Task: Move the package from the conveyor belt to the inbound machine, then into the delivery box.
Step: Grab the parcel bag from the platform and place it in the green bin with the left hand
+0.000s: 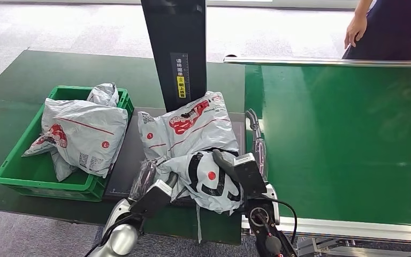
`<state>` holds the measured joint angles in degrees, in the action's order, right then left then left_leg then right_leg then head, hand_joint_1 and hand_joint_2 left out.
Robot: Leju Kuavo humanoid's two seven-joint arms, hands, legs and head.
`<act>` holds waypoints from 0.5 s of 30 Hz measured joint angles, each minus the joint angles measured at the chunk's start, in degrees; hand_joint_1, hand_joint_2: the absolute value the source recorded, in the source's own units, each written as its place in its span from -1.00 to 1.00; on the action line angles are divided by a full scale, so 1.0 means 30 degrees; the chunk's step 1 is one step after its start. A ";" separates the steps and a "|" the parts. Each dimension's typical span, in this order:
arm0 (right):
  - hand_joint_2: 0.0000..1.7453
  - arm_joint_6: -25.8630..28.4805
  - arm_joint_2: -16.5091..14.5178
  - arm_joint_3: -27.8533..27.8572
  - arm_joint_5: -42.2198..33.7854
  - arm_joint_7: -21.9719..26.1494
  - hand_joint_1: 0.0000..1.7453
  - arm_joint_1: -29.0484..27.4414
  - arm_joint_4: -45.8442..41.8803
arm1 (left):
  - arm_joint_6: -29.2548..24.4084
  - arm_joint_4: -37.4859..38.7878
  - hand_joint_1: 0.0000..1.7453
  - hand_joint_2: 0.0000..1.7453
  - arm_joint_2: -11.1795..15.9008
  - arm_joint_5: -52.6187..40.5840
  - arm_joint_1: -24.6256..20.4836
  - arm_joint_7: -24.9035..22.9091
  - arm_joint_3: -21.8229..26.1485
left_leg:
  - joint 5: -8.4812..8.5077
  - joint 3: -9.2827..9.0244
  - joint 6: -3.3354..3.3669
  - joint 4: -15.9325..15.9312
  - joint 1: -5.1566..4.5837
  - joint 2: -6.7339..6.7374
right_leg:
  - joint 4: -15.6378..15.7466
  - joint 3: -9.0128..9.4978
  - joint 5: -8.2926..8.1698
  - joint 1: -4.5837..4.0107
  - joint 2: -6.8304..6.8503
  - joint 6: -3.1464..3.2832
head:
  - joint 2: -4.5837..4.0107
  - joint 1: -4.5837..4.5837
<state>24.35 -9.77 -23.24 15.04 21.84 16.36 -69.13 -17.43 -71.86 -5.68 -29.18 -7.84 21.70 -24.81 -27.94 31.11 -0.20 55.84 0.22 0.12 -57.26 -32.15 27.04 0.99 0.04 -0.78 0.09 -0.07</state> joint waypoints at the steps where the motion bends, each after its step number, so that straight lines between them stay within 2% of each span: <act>1: 1.00 0.0000 0.0000 0.0022 0.0004 0.0004 -1.00 0.0000 0.0000 | -0.0027 -0.0208 0.83 1.00 0.0033 0.0078 0.0075 0.0034 0.0020 | 0.0000 0.0000 0.0000 0.0000 0.0000 0.0000 | 0.0000 0.0000 0.0000 0.0000 0.0000 0.0000 | 0.0000 0.0000; 8: 1.00 0.0015 0.0000 0.0076 0.0109 0.0013 -1.00 -0.0007 0.0002 | -0.0266 -0.1301 0.75 1.00 0.0200 0.1024 0.0491 0.0570 0.0222 | 0.0000 0.0001 0.0000 0.0000 0.0000 0.0003 | 0.0000 -0.0002 0.0000 0.0000 -0.0001 0.0000 | 0.0000 0.0000; 15: 1.00 0.0176 0.0000 0.0193 0.0202 0.0047 -1.00 -0.0039 0.0109 | -0.0683 -0.2349 0.82 1.00 0.0386 0.1761 0.0830 0.1103 0.0413 | -0.0001 0.0004 0.0000 0.0000 0.0000 0.0003 | 0.0000 -0.0007 0.0001 0.0000 -0.0001 0.0000 | 0.0000 -0.0004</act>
<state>24.88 -9.77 -22.67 15.64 21.98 16.25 -68.81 -19.48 -78.91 -4.52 -23.90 -5.35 25.01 -23.57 -27.94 31.13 -0.20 55.84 0.22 0.13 -57.26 -32.17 27.04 0.99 0.04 -0.77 0.09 -0.08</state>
